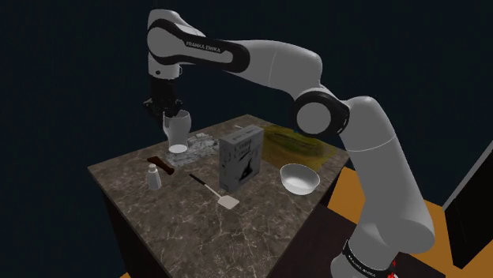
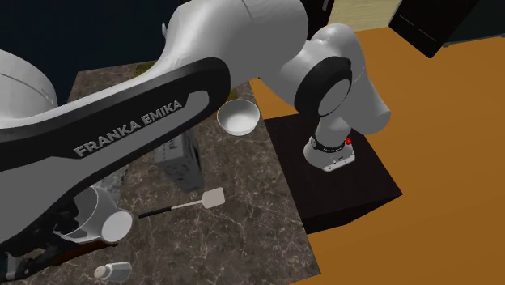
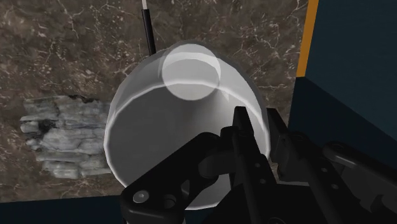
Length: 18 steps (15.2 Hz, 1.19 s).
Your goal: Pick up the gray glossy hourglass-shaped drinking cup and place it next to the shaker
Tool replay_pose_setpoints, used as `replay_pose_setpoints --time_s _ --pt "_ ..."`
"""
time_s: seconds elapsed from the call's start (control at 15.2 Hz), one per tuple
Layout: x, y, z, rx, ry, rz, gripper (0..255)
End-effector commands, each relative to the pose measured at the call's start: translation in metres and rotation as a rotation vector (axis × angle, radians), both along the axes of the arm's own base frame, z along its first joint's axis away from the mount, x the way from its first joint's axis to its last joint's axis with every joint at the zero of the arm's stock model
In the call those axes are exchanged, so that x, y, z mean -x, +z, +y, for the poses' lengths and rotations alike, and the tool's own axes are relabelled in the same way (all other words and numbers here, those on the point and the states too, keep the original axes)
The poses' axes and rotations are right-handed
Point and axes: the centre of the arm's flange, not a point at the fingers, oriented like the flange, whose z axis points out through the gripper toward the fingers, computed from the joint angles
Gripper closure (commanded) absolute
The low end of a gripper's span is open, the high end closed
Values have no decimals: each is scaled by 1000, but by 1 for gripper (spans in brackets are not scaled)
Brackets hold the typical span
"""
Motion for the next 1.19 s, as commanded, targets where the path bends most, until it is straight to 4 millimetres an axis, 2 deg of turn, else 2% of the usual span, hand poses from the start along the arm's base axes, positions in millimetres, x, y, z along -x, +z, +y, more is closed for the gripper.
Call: replay_pose_setpoints --time_s 0.0,1.12 --pt "0 -10 -1 -1 0 -2 255" --pt "0 -100 -1 -1 0 -2 255"
